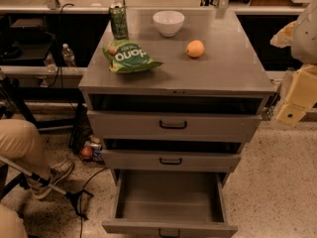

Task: Close bottom drawer

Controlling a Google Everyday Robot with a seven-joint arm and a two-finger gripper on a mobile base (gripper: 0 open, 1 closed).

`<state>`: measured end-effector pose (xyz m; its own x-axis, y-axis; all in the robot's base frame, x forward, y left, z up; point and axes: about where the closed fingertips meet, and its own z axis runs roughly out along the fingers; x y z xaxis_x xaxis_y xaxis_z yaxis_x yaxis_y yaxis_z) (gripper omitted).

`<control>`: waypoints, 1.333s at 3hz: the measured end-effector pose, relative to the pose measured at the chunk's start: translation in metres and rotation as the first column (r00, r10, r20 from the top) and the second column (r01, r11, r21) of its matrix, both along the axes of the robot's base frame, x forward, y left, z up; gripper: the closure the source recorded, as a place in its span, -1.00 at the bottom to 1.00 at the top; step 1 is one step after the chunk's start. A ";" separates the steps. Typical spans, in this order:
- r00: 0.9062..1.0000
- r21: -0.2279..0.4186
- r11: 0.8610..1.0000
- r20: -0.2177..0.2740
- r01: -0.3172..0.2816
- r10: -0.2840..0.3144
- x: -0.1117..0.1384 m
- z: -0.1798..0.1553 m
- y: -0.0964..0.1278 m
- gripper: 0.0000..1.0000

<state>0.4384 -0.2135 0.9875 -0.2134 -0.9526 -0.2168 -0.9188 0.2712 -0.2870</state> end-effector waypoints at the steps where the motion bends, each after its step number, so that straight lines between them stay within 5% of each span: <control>1: 1.000 0.000 1.000 0.000 0.000 0.000 0.000 0.000 0.000 -1.00; 3: 0.995 0.018 0.997 -0.061 0.081 -0.080 0.004 -0.054 -0.009 -1.00; 4: 0.984 0.023 0.988 -0.087 0.156 -0.153 0.013 -0.098 -0.014 -1.00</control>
Offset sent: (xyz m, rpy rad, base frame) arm -0.0005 -0.0097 -0.0527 0.0313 0.0901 -0.0573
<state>0.4515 -0.2271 0.8899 -0.3762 -0.9001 -0.2197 -0.8858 0.4190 -0.1997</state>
